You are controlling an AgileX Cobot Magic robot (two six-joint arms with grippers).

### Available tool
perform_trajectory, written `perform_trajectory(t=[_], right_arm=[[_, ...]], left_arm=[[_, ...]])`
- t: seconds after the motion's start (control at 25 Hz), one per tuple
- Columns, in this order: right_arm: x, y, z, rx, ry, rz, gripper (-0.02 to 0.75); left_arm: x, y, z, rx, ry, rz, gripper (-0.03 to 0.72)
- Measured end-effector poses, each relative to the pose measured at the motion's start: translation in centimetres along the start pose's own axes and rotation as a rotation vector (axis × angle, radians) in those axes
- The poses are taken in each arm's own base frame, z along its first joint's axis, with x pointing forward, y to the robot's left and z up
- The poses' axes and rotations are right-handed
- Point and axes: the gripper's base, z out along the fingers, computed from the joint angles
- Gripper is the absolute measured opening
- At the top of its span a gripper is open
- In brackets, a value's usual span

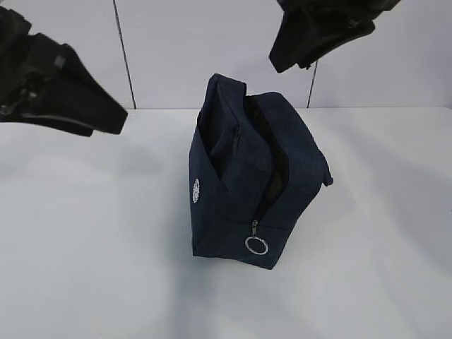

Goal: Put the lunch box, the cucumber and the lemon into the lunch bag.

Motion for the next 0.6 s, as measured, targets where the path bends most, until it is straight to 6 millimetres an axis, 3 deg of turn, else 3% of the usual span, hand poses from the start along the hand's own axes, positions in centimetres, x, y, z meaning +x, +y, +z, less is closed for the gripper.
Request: perform_trajectory(t=[0.28, 0.6], right_arm=[[5.2, 1.3, -2.6, -0.003, 0.023, 0.015, 0.282], [11.7, 3.0, -5.7, -0.003, -0.002, 0.018, 0.283]], left_arm=[[2.8, -0.8, -3.4, -0.108, 0.139, 0.033, 0.403], [5.3, -2.7, -8.3, -0.194, 0.054, 0.068, 0.403]])
